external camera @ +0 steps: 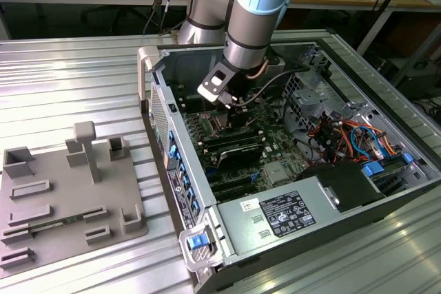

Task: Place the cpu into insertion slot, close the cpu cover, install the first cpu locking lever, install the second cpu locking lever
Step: 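Place the cpu into insertion slot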

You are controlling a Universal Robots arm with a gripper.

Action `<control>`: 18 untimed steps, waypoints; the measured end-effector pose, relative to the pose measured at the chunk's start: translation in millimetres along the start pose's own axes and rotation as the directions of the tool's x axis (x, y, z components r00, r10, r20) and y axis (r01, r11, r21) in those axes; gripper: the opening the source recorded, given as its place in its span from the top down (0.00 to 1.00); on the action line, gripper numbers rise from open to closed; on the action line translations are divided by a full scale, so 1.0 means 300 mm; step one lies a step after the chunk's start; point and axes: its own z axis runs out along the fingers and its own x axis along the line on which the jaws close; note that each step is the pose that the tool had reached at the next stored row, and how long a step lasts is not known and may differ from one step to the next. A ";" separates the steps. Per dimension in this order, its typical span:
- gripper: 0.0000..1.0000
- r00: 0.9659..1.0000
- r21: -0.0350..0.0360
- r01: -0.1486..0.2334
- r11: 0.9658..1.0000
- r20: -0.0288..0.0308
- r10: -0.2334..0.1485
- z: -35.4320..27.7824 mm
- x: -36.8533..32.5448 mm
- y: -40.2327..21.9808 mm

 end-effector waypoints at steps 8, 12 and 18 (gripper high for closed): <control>0.32 1.000 0.000 0.000 1.000 -0.003 0.000 0.005 0.001 -0.003; 0.32 1.000 0.000 0.000 1.000 -0.006 0.000 0.008 0.004 -0.006; 0.32 1.000 0.001 0.000 1.000 -0.009 0.000 0.010 0.008 -0.006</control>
